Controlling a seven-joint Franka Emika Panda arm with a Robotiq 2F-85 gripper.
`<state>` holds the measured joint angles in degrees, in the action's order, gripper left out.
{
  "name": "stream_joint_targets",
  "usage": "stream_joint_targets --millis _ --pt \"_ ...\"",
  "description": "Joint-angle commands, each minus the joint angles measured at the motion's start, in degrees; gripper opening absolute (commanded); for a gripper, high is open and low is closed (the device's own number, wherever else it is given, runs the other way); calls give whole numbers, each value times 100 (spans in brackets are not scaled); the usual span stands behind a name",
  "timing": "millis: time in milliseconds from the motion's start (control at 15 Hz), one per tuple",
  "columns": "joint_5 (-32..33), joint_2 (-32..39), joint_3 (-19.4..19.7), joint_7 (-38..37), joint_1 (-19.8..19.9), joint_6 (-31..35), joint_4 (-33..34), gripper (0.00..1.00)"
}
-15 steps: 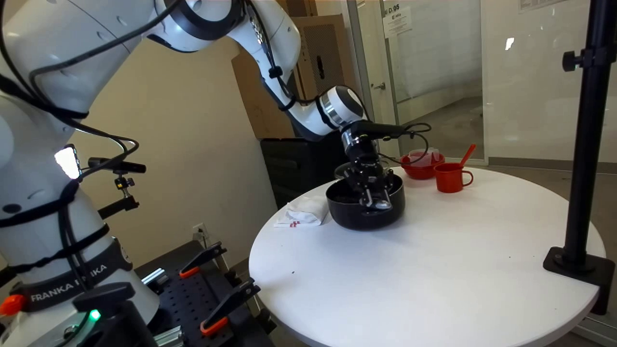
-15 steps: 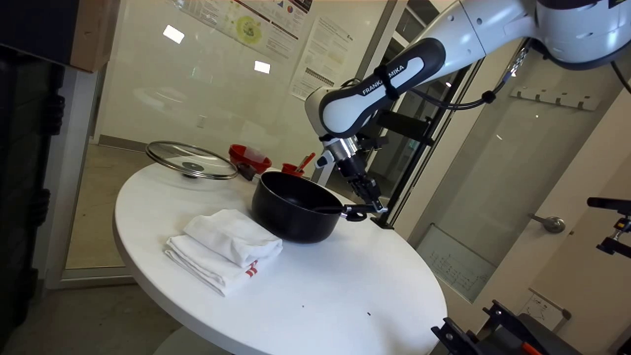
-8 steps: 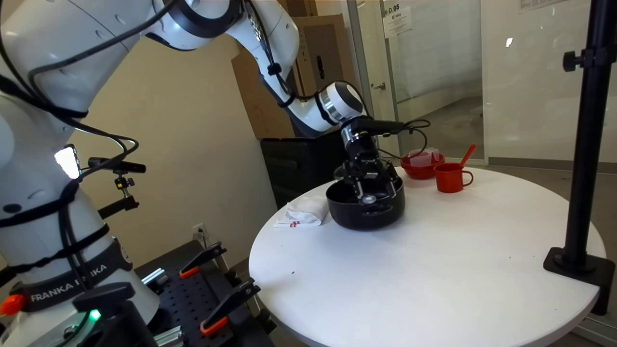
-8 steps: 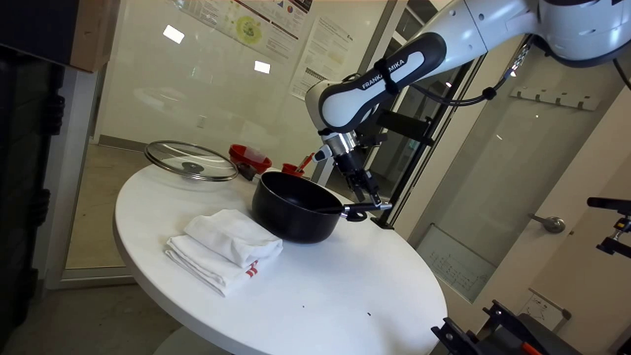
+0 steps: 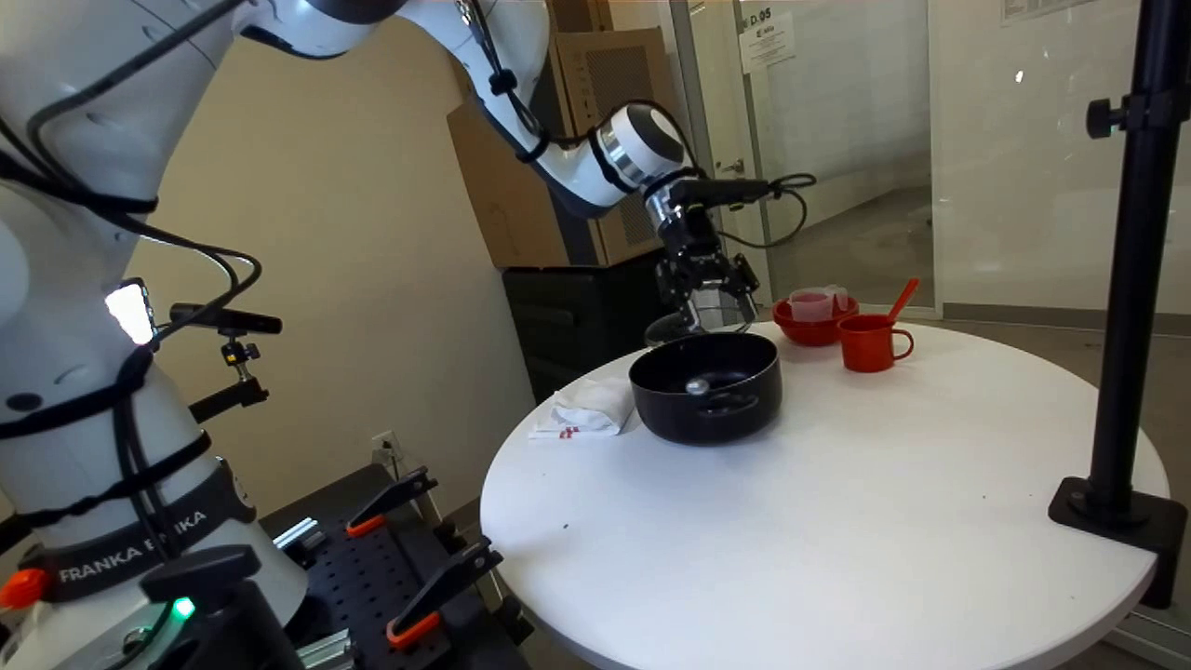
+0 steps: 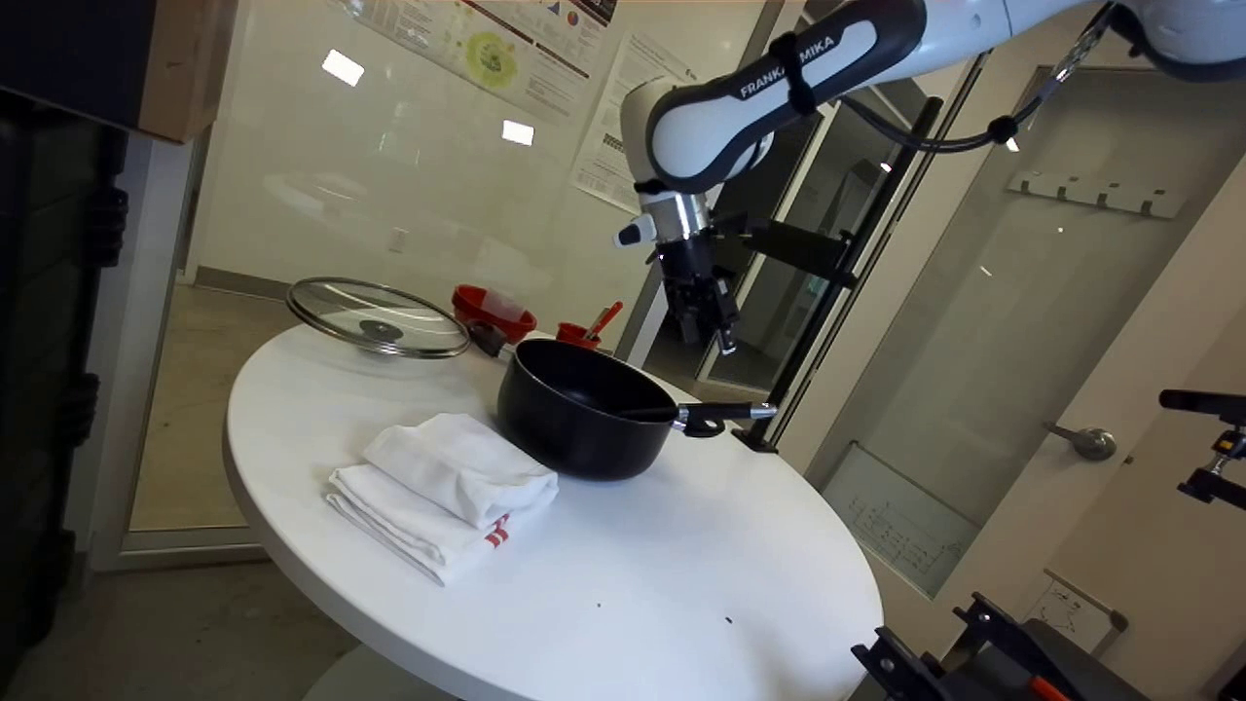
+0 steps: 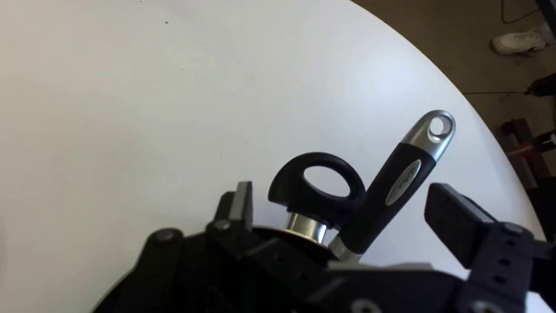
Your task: Use the ladle to mix in the pot
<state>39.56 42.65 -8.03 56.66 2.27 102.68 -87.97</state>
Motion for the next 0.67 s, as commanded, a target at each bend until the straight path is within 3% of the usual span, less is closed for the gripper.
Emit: stream_joint_targets --millis 0,600 --pt "-132 -791 10 344 -30 621 -641 100" --pt "-620 -2119 -16 1042 36 2283 -1685 100"
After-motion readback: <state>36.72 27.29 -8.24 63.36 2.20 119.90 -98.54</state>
